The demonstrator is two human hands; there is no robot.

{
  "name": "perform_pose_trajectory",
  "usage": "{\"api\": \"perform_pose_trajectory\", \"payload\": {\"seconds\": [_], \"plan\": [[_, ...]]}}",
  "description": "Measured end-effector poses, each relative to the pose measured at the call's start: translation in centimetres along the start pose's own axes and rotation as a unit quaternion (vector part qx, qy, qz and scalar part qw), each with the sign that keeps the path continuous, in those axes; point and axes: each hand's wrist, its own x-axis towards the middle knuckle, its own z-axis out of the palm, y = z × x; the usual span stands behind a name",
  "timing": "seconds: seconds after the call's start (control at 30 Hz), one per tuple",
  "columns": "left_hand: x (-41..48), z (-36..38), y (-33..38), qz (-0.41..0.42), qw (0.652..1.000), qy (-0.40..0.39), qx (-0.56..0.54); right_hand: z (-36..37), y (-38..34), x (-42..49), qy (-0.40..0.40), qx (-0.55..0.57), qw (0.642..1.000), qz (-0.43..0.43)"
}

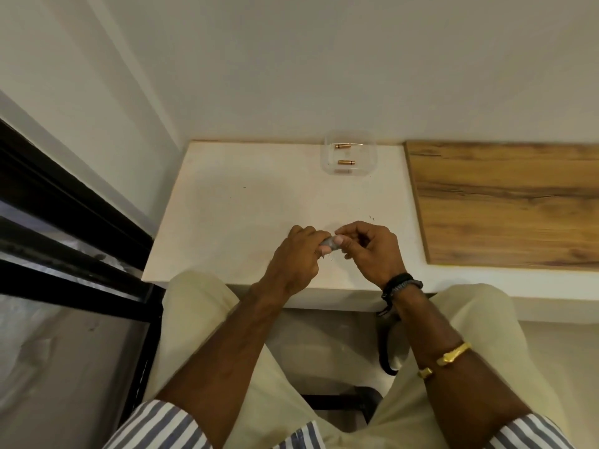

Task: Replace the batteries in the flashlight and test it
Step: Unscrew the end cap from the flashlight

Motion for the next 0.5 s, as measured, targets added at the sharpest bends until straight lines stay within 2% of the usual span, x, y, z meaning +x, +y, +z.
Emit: {"api": "perform_pose_trajectory", "payload": {"seconds": [0.07, 0.13, 0.3, 0.5], "plan": [[0.13, -0.06, 0.12, -0.011, 1.0, 0.003, 0.001, -0.35, 0.1, 0.03, -0.02, 0.028, 0.999, -0.02], [0.13, -0.12, 0.16, -0.011, 1.0, 0.005, 0.008, -0.68, -0.02, 0.04, -0.036, 0.064, 0.997, -0.001], [0.09, 0.04, 0.0, -0.007, 1.0, 0.012, 0.012, -0.16, -0.33, -0.07, -0.01, 0.013, 0.998, 0.055], [0.13, 0.12, -0.18, -0.01, 1.0, 0.004, 0.01, -0.54, 0.2, -0.01, -0.038, 0.023, 0.999, -0.005]]}}
